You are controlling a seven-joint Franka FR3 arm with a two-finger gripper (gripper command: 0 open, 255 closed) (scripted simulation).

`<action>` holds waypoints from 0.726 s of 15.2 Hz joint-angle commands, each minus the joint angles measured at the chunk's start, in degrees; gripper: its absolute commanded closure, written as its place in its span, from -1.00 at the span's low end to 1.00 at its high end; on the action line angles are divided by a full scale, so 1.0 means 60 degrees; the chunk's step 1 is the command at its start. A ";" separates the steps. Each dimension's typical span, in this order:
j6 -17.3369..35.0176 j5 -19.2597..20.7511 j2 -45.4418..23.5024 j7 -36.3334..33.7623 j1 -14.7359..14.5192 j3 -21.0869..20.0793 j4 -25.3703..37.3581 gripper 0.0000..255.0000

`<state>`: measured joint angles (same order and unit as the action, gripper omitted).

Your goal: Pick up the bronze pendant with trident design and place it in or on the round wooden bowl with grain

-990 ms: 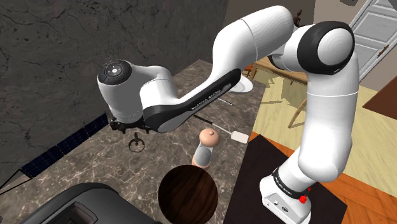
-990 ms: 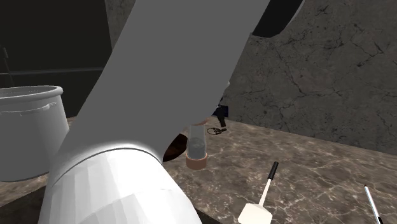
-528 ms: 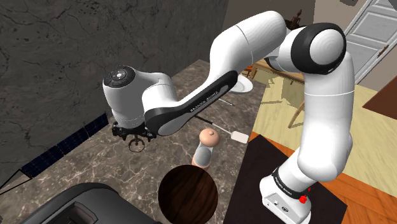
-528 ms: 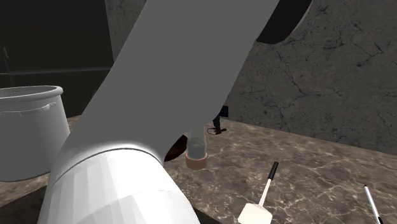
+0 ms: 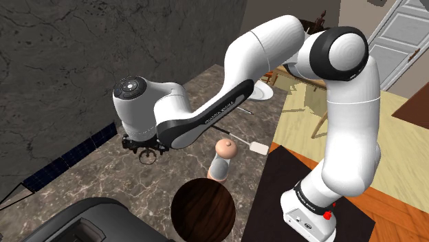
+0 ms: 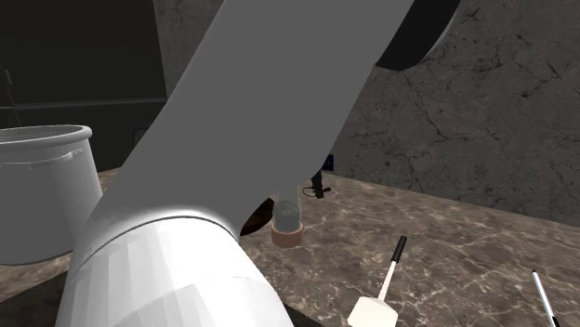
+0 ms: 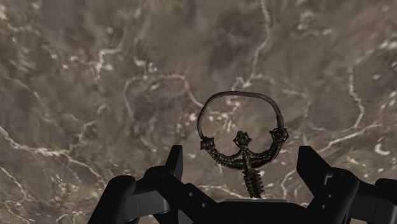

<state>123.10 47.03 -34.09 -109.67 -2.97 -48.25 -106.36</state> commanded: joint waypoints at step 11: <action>0.0000 0.0003 -0.0002 -0.0002 0.0001 -0.0001 0.0000 1.00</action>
<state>122.99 46.97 -33.78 -109.62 -2.92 -48.44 -106.27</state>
